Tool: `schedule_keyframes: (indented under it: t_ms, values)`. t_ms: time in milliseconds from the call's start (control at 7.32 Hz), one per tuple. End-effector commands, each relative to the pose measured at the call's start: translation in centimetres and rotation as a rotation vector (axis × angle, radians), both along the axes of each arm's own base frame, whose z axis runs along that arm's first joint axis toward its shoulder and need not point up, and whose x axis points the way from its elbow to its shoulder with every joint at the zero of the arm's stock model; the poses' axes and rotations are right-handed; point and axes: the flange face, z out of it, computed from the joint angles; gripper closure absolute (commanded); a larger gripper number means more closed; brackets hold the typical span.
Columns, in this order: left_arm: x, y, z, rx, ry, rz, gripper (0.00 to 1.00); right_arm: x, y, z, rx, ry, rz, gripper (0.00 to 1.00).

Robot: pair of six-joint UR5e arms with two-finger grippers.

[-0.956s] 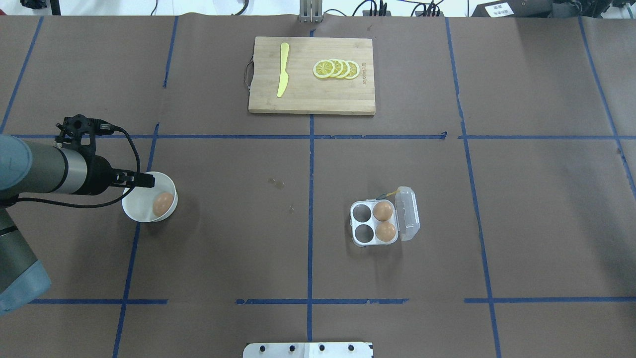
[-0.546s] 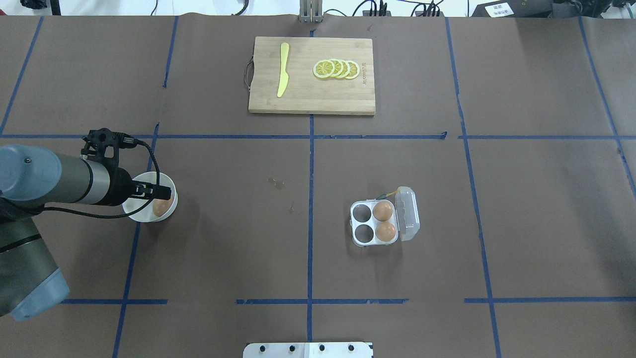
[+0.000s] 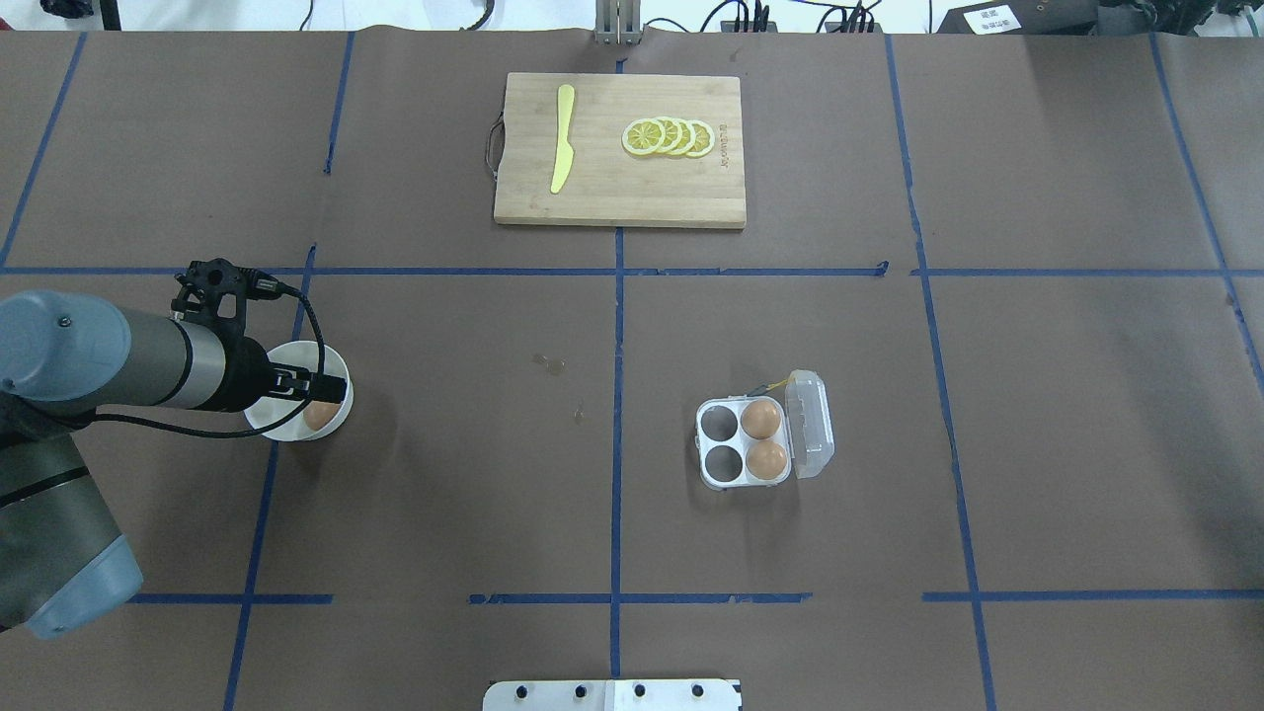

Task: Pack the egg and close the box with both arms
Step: 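Move the left gripper over the white bowl and lower it, then close the left gripper on the brown egg inside the bowl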

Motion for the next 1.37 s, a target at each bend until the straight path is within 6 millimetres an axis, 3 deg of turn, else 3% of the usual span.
schedule_keyframes:
  t_ms: [0, 1230]
  values:
    - [-0.3, 0.1, 0.6, 0.006, -0.013, 0.008, 0.14, 0.0, 0.0, 0.0, 0.000, 0.000, 0.000, 0.00]
    - [0.9, 0.1, 1.9, -0.001, -0.036, 0.024, 0.17, 0.0, 0.0, 0.2, -0.005, 0.000, 0.000, 0.00]
